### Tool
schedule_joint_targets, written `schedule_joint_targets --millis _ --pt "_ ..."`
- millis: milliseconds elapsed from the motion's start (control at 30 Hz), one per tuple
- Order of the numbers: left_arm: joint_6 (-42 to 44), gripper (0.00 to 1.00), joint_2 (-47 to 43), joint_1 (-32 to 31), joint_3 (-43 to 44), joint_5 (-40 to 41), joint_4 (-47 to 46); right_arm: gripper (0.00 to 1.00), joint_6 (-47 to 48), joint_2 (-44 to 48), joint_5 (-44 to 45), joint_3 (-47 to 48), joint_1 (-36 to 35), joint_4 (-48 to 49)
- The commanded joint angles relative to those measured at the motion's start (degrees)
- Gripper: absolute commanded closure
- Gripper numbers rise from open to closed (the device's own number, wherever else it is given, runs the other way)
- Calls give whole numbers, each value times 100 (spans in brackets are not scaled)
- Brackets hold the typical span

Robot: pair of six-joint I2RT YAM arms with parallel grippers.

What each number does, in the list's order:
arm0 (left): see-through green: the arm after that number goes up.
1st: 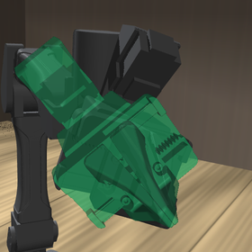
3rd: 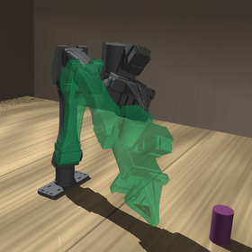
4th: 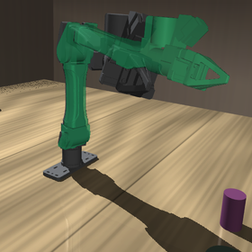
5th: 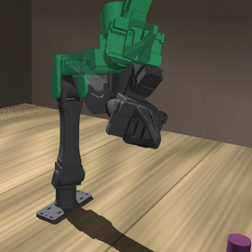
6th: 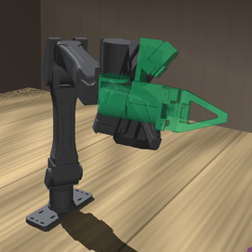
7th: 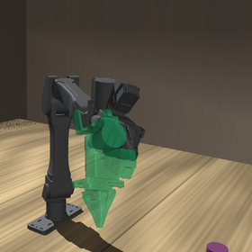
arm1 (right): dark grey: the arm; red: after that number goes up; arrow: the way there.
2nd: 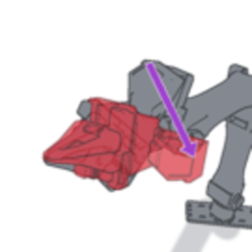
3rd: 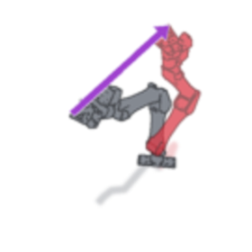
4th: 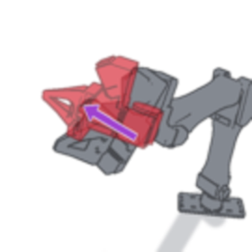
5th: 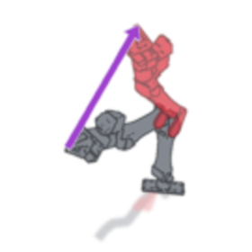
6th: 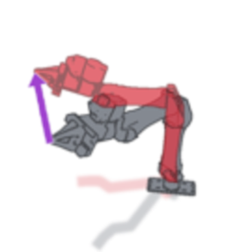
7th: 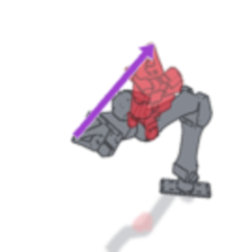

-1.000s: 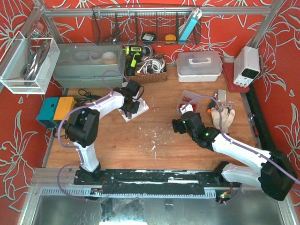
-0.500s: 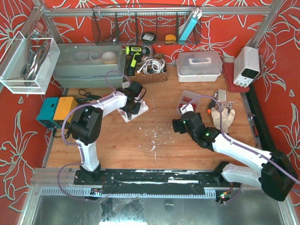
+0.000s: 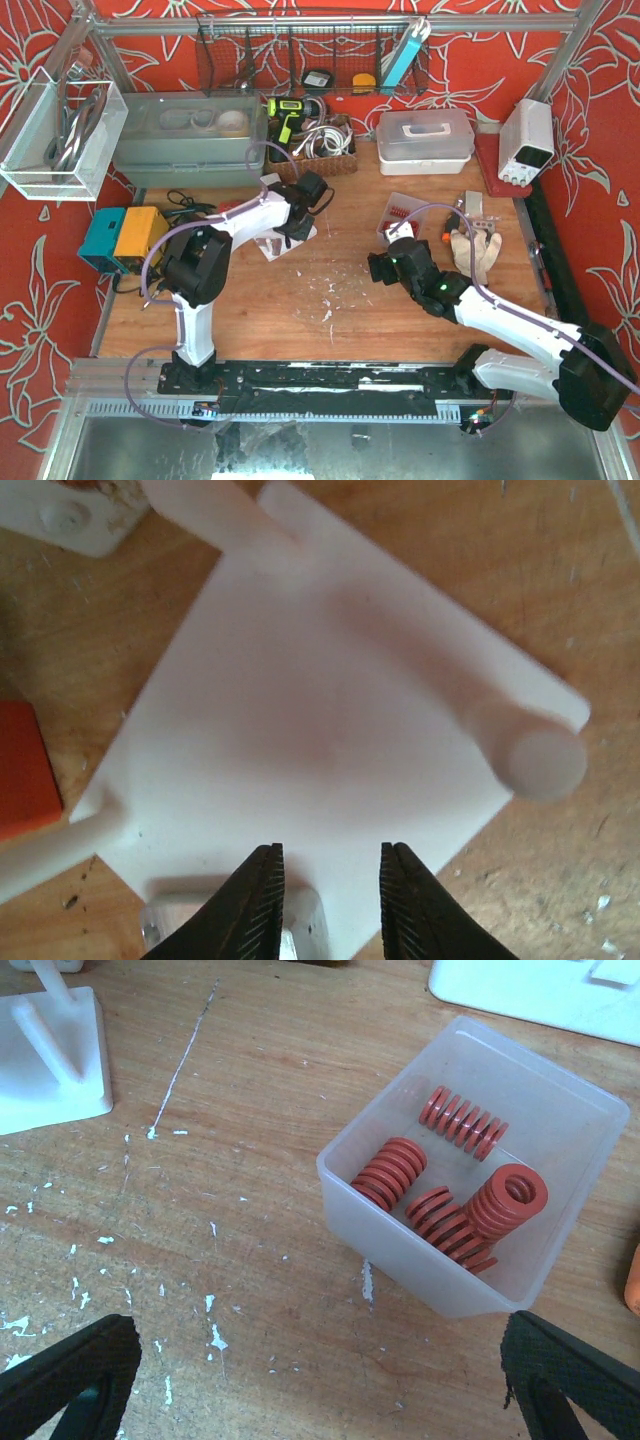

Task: Install the large spring

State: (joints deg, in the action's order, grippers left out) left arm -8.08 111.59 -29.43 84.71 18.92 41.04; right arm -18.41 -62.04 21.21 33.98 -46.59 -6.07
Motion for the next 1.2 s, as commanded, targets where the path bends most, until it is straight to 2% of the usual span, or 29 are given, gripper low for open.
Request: schedule_joint_targets --millis 0,133,833,1167 --pt "-394 71 -183 -194 -291 561 357 1 49 108 160 121 -49 -131" --pt "-646 76 -280 -230 -463 821 326 1 40 92 139 112 -48 -127" --pt "-838 72 -333 -283 -934 870 112 1 48 130 166 113 -51 -145" --pt "-792 74 -57 -288 -1000 547 -202 1 48 168 188 114 -51 -166"
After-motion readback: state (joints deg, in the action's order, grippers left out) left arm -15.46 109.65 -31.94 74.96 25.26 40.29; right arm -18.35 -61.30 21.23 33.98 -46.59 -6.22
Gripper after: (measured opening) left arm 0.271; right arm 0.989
